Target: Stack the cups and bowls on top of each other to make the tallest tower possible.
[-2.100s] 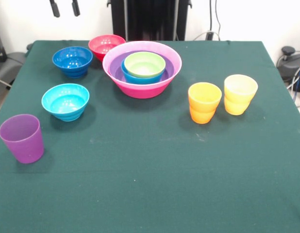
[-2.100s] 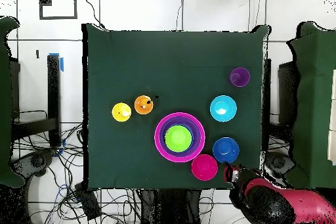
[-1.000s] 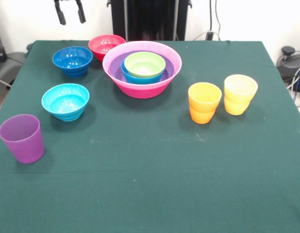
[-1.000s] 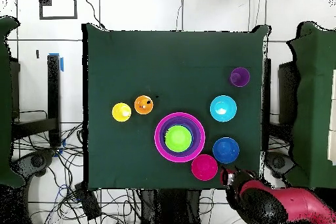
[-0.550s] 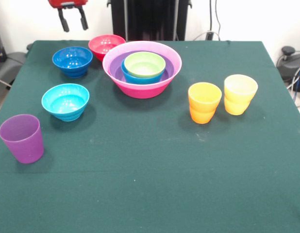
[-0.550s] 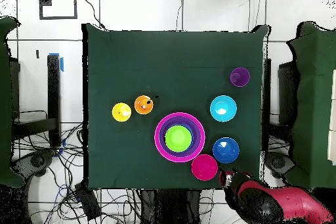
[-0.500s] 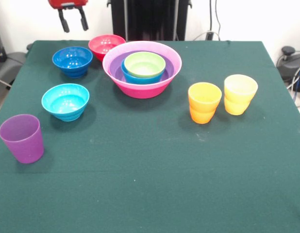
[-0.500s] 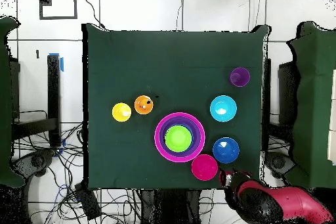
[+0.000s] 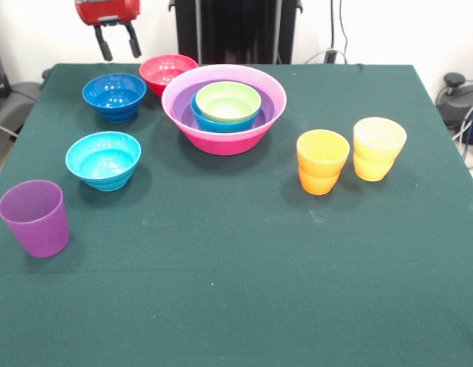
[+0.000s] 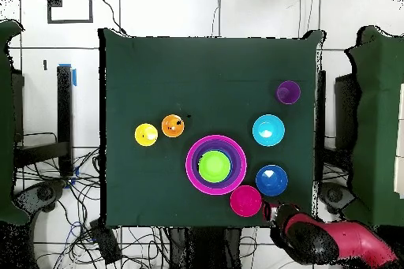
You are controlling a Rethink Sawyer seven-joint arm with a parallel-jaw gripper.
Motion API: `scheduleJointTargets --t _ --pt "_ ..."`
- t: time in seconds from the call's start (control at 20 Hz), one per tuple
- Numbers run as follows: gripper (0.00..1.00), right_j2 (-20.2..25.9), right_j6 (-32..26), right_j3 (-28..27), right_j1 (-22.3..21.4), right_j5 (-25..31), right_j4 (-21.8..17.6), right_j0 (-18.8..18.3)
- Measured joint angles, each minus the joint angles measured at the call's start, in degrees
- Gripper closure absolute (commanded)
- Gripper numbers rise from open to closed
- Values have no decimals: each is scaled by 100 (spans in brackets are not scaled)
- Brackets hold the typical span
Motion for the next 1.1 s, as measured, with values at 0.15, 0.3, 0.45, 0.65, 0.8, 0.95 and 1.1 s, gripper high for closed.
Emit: scheduleJointTargets --t 0.15,0.3,0.45,0.65,0.8,0.95,1.1 --pt "0 0 0 -93 83 66 0 -9" --pt "0 0 0 -182 132 117 1 -21" --pt "0 -1 0 -251 181 147 1 -35" --pt "0 -1 -5 -356 269 200 1 -61" --pt "0 -1 -9 -419 331 248 1 -78" --pt "0 -1 -9 -473 374 312 0 -94" --pt "0 -1 -35 -535 442 403 0 -131"
